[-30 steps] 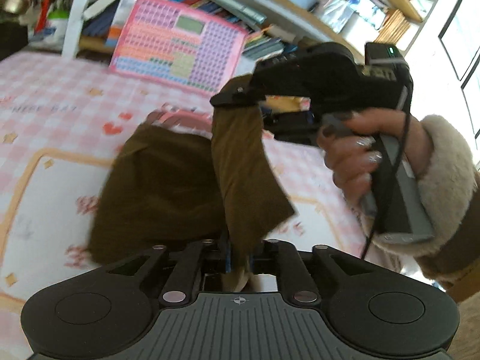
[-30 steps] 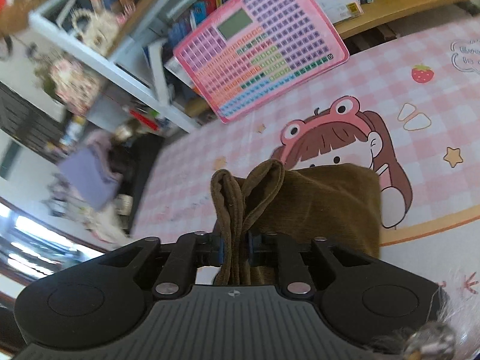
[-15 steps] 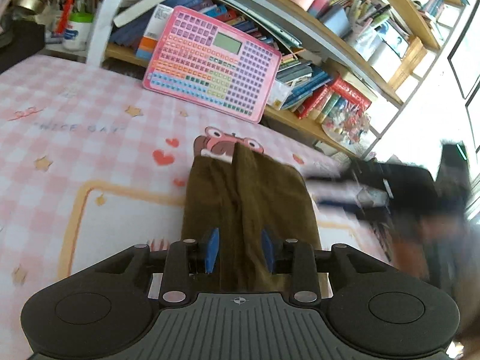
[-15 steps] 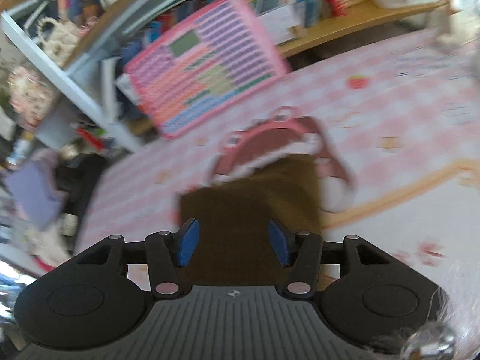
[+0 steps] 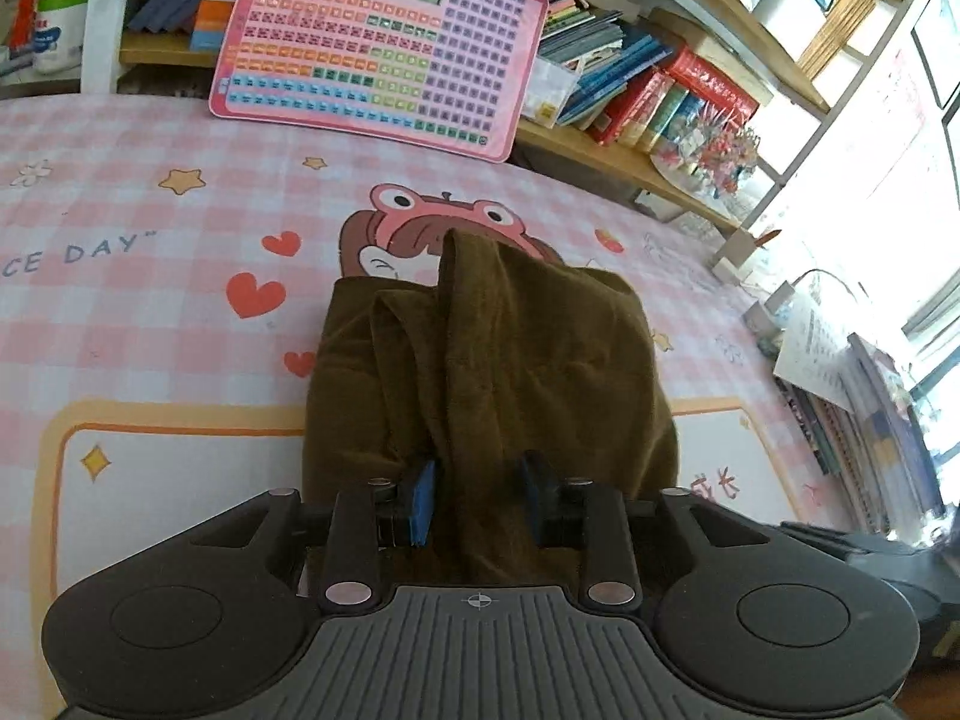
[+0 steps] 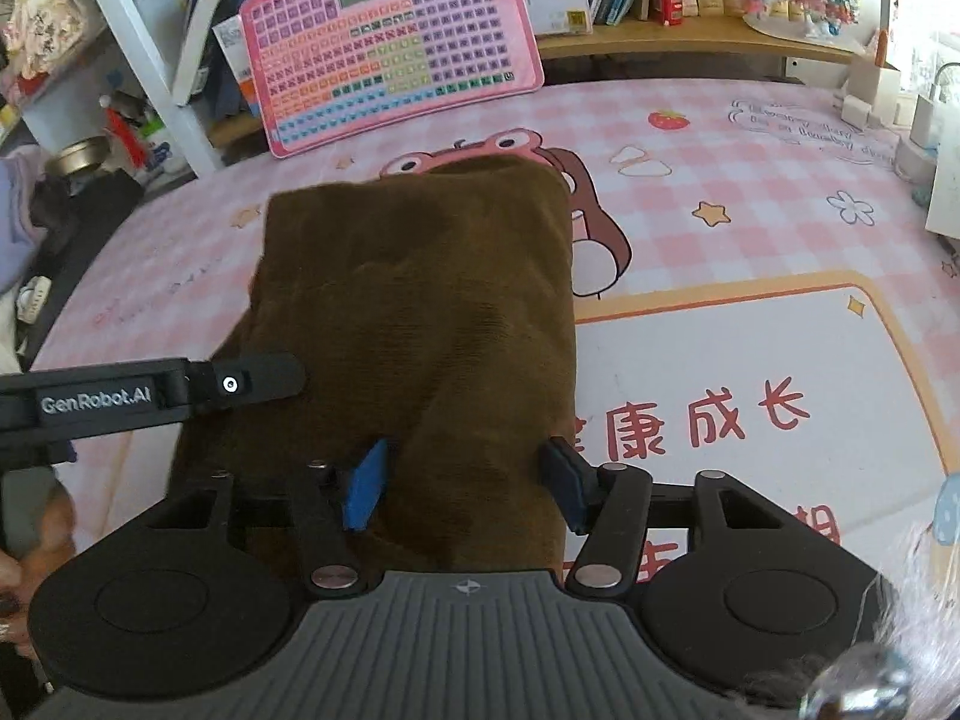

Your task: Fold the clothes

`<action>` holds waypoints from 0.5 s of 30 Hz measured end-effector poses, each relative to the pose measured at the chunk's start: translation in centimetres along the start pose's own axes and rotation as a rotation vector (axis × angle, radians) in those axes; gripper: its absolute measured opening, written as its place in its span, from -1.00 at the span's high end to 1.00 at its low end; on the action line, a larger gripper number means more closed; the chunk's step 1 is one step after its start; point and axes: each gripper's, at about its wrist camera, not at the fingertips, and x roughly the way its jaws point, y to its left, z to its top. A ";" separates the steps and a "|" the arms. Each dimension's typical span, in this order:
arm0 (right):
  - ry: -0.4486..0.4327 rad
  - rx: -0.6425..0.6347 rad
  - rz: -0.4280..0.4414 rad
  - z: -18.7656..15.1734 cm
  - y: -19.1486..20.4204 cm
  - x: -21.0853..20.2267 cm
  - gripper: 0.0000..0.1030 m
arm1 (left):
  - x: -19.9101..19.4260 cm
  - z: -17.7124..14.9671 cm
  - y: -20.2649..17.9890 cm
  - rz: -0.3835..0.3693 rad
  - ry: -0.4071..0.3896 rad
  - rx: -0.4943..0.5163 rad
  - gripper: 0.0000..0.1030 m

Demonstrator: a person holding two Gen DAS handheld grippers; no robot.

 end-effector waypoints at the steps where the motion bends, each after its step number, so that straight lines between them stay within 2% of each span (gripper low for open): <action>1: -0.001 0.010 -0.001 0.1 -0.1 0.0 -0.09 | -0.9 0.1 -0.5 -0.030 -0.049 0.028 0.88; 3: -0.018 0.031 0.014 0.3 -0.2 -0.5 -0.09 | -3.6 0.0 -2.5 -0.087 -0.178 0.173 0.88; 5: -0.064 0.064 0.065 0.5 -0.3 -1.3 -0.10 | -4.4 -0.2 -3.6 -0.049 -0.230 0.295 0.88; 6: -0.072 0.072 0.076 0.6 -0.3 -1.4 -0.10 | -3.5 -0.1 -3.0 -0.016 -0.197 0.272 0.88; 7: -0.051 0.066 0.059 0.7 -0.1 -0.8 -0.10 | -1.9 0.1 -1.7 0.022 -0.124 0.197 0.87; 10: -0.003 0.018 0.016 0.6 0.5 0.8 -0.17 | 1.0 -0.3 2.0 0.036 -0.002 0.011 0.80; 12: -0.002 -0.020 0.008 0.4 0.8 1.4 -0.22 | 1.1 -0.4 2.0 0.038 0.009 0.016 0.76; 15: 0.000 -0.001 0.019 0.5 0.5 1.2 -0.22 | 0.5 -0.2 1.7 0.035 0.009 0.038 0.74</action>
